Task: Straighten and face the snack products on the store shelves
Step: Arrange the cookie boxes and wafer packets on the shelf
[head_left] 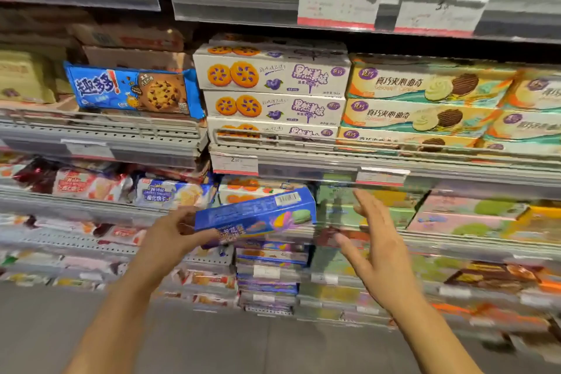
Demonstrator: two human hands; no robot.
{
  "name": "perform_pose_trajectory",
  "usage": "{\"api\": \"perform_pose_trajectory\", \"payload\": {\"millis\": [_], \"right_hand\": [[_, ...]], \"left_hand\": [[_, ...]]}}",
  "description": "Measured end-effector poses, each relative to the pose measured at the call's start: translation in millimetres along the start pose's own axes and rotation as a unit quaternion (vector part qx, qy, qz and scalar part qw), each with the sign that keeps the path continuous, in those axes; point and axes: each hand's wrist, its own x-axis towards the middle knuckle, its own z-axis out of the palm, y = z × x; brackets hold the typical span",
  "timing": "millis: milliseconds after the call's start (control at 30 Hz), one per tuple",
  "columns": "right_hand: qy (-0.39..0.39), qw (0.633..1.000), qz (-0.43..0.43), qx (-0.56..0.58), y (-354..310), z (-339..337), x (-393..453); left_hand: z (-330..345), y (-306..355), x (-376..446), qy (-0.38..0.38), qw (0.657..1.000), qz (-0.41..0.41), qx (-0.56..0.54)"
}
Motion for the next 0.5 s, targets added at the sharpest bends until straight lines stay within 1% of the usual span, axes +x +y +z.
{"api": "perform_pose_trajectory", "payload": {"millis": [67,167,200,267,300,367,433,500], "right_hand": [[-0.067,0.993,0.051,0.079,-3.9,4.2,-9.8],[-0.146,0.971,0.109,0.155,-5.9,2.4,-15.8],[-0.155,0.965,0.124,0.174,-3.1,0.2,-16.9],[-0.145,0.960,0.137,0.196,5.7,-6.2,-17.5],[-0.144,0.960,0.134,0.197,9.1,-9.8,-17.7],[-0.156,0.965,0.121,0.172,14.2,-14.4,-19.1],[-0.170,0.973,0.102,0.117,17.1,-13.4,-21.6],[-0.172,0.982,0.071,0.045,21.1,-7.1,-26.1]], "left_hand": [[7.0,0.8,-19.7,-0.041,0.999,0.001,-0.027],[27.3,2.3,-43.0,-0.087,0.995,-0.003,-0.052],[37.1,2.2,-50.0,-0.098,0.993,-0.007,-0.063],[55.7,0.6,-60.2,-0.100,0.992,-0.018,-0.078],[64.1,-1.8,-63.7,-0.107,0.991,-0.021,-0.076],[76.2,-13.4,-68.0,-0.145,0.988,-0.027,-0.050],[82.5,-32.6,-66.8,-0.186,0.981,-0.043,0.017],[82.7,-53.5,-60.2,-0.203,0.973,-0.057,0.094]]}}
